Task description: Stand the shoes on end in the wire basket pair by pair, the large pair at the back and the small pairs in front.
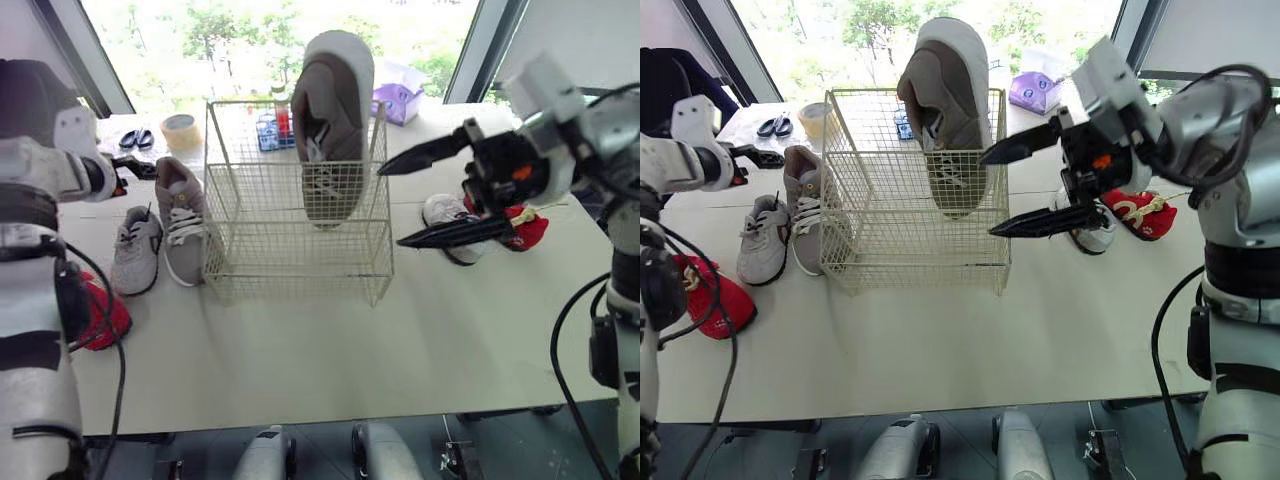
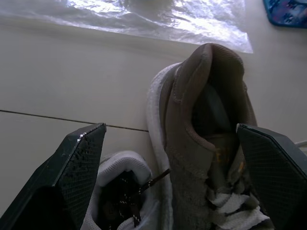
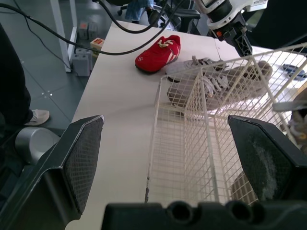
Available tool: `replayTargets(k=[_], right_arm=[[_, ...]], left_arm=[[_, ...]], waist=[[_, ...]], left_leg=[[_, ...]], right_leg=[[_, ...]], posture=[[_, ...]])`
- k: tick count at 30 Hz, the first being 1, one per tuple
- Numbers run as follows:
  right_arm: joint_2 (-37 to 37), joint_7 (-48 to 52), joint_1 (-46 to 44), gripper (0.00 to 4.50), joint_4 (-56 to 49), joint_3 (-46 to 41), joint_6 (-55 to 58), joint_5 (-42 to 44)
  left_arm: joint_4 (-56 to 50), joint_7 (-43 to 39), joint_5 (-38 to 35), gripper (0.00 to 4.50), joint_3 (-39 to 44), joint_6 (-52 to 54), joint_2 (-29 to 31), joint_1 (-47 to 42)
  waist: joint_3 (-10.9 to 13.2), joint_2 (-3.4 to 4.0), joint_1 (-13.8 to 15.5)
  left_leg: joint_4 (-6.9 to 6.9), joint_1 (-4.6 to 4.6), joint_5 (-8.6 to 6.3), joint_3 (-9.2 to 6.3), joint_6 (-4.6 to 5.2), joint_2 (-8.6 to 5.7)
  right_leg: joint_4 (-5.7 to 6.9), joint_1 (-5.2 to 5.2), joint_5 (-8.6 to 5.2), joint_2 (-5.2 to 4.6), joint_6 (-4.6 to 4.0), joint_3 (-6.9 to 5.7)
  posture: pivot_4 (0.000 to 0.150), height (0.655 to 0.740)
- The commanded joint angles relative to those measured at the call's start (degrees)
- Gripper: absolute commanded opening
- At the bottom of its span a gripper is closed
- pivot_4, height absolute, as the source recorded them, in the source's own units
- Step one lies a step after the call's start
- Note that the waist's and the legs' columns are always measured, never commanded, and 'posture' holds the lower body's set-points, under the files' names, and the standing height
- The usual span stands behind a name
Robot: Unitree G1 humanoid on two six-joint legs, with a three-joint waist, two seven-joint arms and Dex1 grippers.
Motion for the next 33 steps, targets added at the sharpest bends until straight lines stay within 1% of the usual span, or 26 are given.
replayTargets(k=[1, 4, 10, 13, 15, 17, 18, 20, 21, 24, 30, 33], right_arm=[[-1.4, -3.73, 0.78, 4.46, -4.09, -3.5, 1.46, 3.21], [-1.69, -6.8, 2.67, 4.46, -6.02, -4.89, 2.64, 5.3], [-1.21, -12.29, 4.81, 4.46, -8.53, -6.45, 3.67, 8.79], [-1.31, -14.37, 5.48, 4.5, -9.23, -6.62, 3.56, 9.87], [-1.51, -15.47, 5.78, 4.5, -9.58, -6.6, 3.45, 10.49], [-1.7, -16.74, 6.04, 4.5, -10.12, -6.91, 3.67, 11.3], [-1.81, -17.41, 6.16, 4.5, -10.44, -7.15, 3.85, 11.77], [-1.97, -18.69, 6.38, 4.5, -10.84, -7.5, 4.08, 12.51], [-2.06, -19.17, 6.46, 4.5, -10.92, -7.56, 4.08, 12.78], [-2.21, -20.44, 6.72, 4.5, -10.98, -7.62, 4.08, 13.43], [-1.99, -22.21, 7.32, 4.5, -10.69, -7.22, 3.13, 13.2], [-1.64, -22.83, 7.34, 4.5, -10.41, -7.13, 2.9, 13.26]], left_arm=[[3.85, 0.56, 4.33, 4.5, 0.65, -5.69, -1.0, -3.58], [5.88, 1.6, 5.86, 4.5, 1.94, -7.67, -3.46, -4.26], [8.07, 8.38, 6.35, 4.5, 6.8, -9.74, -7.76, -2.39], [8.39, 10.81, 6.9, 3.73, 8.65, -10.49, -9.2, -1.17], [8.55, 11.5, 6.97, 2.82, 9.85, -10.25, -10.0, -0.46], [8.64, 12.28, 7.21, 1.82, 10.74, -10.19, -10.95, 0.48], [8.63, 12.39, 7.86, 1.4, 10.62, -10.42, -11.3, 1.04], [8.64, 13.19, 7.97, 0.38, 11.54, -10.27, -11.45, 2.06], [8.63, 13.48, 8.0, 0.03, 11.94, -10.28, -11.44, 2.35], [8.43, 13.98, 7.29, 0.03, 13.85, -10.09, -10.97, 2.17], [6.69, 14.91, 3.29, 0.03, 20.09, -10.54, -7.9, -3.95], [5.36, 14.6, 2.36, 0.03, 21.38, -8.59, -6.19, -7.77]], waist=[[0.0, 0.0, 0.17], [-0.01, -0.03, 0.29], [-0.02, -0.07, 0.23], [-0.03, -0.07, 0.2], [-0.04, -0.08, 0.31], [-0.04, -0.08, 0.32], [-0.04, -0.09, 0.33], [-0.06, -0.11, 0.4], [-0.07, -0.1, 0.38], [-0.08, -0.1, 0.37], [-0.06, -0.13, 0.3], [0.08, -0.54, 0.29]], left_leg=[[0.0, 0.0, 0.0, 0.0, 0.0, 0.0], [0.01, 0.0, 0.0, -0.01, 0.0, 0.0], [0.03, 0.0, 0.0, -0.01, 0.01, 0.01], [0.03, 0.01, 0.0, 0.0, 0.0, 0.02], [0.03, 0.03, 0.0, 0.0, 0.0, 0.02], [0.03, 0.03, 0.0, 0.0, 0.0, 0.01], [0.03, 0.04, 0.0, 0.0, 0.01, 0.0], [0.04, 0.04, 0.0, 0.01, 0.01, -0.01], [0.04, 0.04, 0.0, 0.01, 0.01, -0.01], [0.04, 0.04, -0.01, 0.0, 0.01, -0.01], [0.04, 0.05, -0.01, 0.0, 0.01, 0.02], [0.04, -0.01, 0.0, -0.02, 0.01, 0.02]], right_leg=[[0.0, 0.0, 0.0, -0.01, 0.0, 0.0], [-0.08, 0.01, 0.0, -0.02, 0.0, 0.0], [-0.04, 0.0, 0.0, -0.03, 0.0, 0.02], [-0.02, -0.02, 0.0, -0.03, 0.0, 0.04], [-0.02, -0.01, 0.0, -0.03, 0.0, 0.04], [-0.01, 0.01, 0.0, -0.03, 0.0, 0.04], [-0.01, 0.01, 0.0, -0.04, 0.0, 0.04], [-0.01, 0.02, 0.0, -0.05, 0.0, 0.04], [-0.01, 0.02, 0.0, -0.05, 0.0, 0.04], [-0.01, 0.02, 0.0, -0.05, 0.0, 0.04], [0.0, 0.01, 0.0, -0.03, 0.01, 0.04], [0.0, -0.02, 0.0, -0.01, 0.0, 0.02]], posture=[[0.15, 0.74], [0.15, 0.74], [0.15, 0.74], [0.15, 0.74], [0.15, 0.74], [0.15, 0.74], [0.15, 0.74], [0.15, 0.74], [0.15, 0.74], [0.15, 0.74], [0.15, 0.74], [0.15, 0.74]])
